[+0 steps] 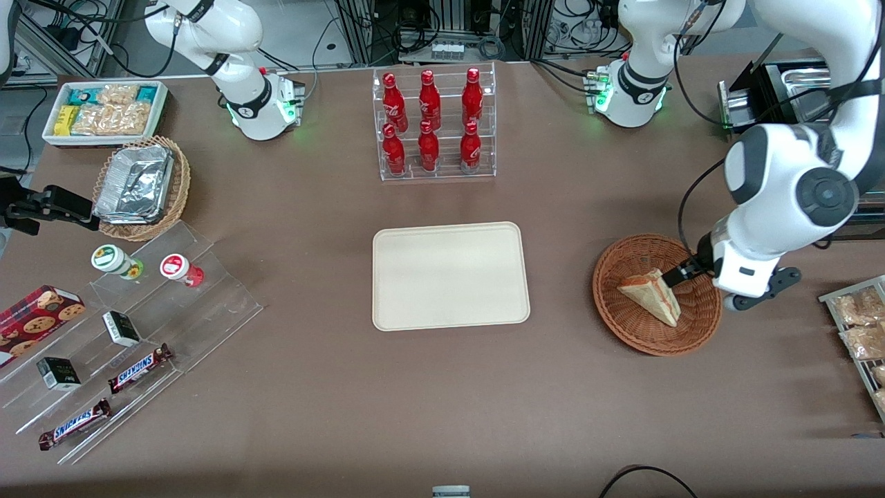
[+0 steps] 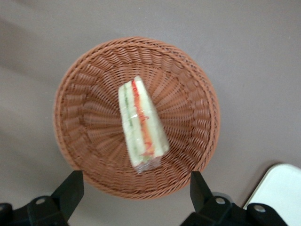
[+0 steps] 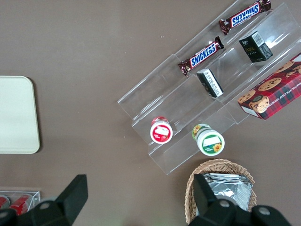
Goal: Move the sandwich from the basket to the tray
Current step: 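Move the left gripper over the sandwich in the wicker basket and lower it, then close the left gripper on the wrapped sandwich and lift it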
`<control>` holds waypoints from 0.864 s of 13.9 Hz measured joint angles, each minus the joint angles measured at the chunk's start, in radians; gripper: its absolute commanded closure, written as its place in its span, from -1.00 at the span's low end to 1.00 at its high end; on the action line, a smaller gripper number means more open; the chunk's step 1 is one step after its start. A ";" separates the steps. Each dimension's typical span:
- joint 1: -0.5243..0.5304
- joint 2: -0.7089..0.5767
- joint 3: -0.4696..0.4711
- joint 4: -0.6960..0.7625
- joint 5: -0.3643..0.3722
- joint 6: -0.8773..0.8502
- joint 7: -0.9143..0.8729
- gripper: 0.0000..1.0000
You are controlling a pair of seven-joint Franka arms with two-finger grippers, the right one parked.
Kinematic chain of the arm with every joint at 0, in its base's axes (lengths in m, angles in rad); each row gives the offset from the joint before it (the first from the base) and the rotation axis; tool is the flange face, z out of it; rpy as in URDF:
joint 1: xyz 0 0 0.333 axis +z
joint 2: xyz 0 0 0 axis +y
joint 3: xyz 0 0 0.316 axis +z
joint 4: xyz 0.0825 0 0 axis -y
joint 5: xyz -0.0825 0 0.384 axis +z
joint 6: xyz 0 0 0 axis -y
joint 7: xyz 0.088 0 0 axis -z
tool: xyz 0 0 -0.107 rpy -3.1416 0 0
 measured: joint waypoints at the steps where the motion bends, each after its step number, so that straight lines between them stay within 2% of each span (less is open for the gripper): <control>1: -0.007 0.016 -0.002 -0.014 0.000 0.039 -0.036 -1.00; 5: -0.015 0.049 -0.002 -0.118 0.000 0.193 -0.069 -1.00; 12: -0.013 0.066 0.007 -0.210 0.001 0.262 -0.070 -0.99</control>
